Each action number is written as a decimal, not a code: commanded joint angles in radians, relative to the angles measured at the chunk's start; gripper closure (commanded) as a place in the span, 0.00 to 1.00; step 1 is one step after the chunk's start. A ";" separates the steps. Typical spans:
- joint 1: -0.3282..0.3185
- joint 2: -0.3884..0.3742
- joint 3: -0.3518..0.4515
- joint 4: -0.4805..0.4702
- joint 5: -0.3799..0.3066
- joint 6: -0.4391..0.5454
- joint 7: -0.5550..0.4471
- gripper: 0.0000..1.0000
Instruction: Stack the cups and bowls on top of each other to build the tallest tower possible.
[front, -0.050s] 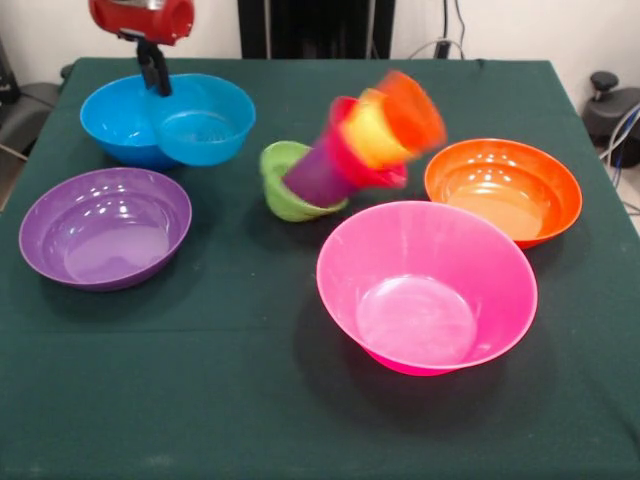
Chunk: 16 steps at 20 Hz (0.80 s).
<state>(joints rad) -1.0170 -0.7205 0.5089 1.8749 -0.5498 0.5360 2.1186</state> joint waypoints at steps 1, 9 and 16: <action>-0.027 -0.001 0.046 0.043 -0.063 -0.047 -0.141 1.00; -0.050 -0.005 0.056 0.069 -0.075 -0.067 -0.130 1.00; -0.064 -0.043 0.056 0.103 -0.091 -0.068 -0.132 1.00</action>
<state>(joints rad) -1.1049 -0.7387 0.5122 1.9006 -0.5570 0.5217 2.1186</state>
